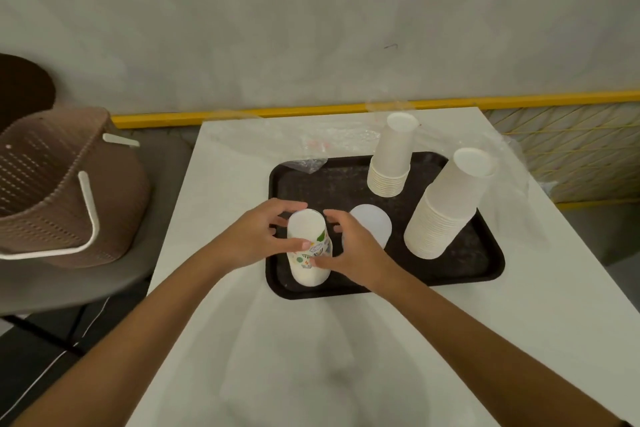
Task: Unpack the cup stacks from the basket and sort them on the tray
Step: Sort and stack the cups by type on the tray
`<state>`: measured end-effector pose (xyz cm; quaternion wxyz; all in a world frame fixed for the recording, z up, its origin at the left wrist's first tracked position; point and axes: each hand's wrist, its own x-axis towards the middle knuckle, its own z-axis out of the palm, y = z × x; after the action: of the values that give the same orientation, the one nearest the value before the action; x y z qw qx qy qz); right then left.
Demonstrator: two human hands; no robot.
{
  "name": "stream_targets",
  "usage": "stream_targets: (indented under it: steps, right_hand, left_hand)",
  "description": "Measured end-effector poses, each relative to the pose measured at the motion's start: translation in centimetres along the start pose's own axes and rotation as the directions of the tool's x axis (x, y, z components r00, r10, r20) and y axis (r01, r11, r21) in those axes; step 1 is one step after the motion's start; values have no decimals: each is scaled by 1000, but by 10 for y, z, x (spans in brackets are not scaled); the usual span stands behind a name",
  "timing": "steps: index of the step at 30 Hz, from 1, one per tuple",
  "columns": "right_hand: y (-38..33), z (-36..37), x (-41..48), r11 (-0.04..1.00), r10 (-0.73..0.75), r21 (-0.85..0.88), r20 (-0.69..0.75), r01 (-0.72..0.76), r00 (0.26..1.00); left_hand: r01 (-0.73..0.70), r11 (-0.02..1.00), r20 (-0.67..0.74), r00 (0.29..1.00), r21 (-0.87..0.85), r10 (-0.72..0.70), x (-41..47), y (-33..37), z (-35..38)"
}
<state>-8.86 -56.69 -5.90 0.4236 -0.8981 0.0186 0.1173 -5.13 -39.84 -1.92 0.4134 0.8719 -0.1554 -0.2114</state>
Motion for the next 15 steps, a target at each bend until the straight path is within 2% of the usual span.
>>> stream_targets:
  steps: [6, 15]
  right_hand:
    - [-4, 7, 19, 997, -73, 6, 0, 73, 997]
    - [-12, -5, 73, 993, -108, 41, -42, 110, 993]
  left_hand:
    - [-42, 994, -65, 997, 98, 48, 8, 0, 0]
    - [-34, 994, -138, 989, 103, 48, 55, 5, -20]
